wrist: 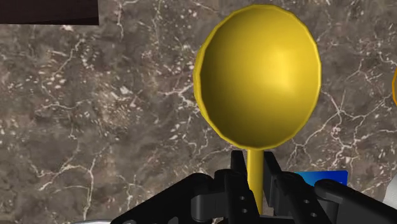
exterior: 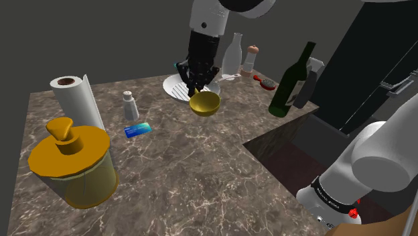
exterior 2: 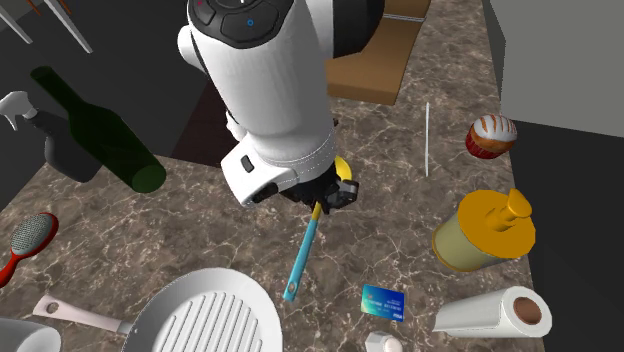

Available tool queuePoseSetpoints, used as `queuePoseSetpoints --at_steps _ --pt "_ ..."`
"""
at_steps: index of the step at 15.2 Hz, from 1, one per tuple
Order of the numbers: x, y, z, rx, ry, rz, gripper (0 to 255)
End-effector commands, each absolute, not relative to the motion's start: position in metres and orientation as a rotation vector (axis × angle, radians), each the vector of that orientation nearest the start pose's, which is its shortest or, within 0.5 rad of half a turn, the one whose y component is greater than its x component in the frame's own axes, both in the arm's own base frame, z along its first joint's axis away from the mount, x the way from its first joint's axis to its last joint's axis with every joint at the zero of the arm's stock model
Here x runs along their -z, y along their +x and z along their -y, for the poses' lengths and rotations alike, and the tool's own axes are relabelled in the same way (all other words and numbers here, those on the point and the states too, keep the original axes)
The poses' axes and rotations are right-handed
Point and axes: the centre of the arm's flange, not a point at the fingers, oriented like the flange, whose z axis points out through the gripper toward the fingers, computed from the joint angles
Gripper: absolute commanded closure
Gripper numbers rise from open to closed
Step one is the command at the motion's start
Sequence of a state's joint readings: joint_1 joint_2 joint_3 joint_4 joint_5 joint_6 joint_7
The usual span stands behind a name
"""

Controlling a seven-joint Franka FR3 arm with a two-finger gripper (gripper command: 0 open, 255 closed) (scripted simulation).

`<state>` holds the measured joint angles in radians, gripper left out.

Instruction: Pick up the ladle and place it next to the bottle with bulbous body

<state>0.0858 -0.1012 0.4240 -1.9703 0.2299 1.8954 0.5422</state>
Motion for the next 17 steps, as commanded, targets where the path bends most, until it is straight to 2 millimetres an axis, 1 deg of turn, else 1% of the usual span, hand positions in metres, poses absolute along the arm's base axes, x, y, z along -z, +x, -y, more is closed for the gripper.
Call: queuePoseSetpoints --at_steps 1,17 --pt "-0.524 0.456 -0.282 -0.109 -2.973 -0.157 255" --pt "-0.609 0.456 -0.282 -0.109 -2.973 -0.157 255"
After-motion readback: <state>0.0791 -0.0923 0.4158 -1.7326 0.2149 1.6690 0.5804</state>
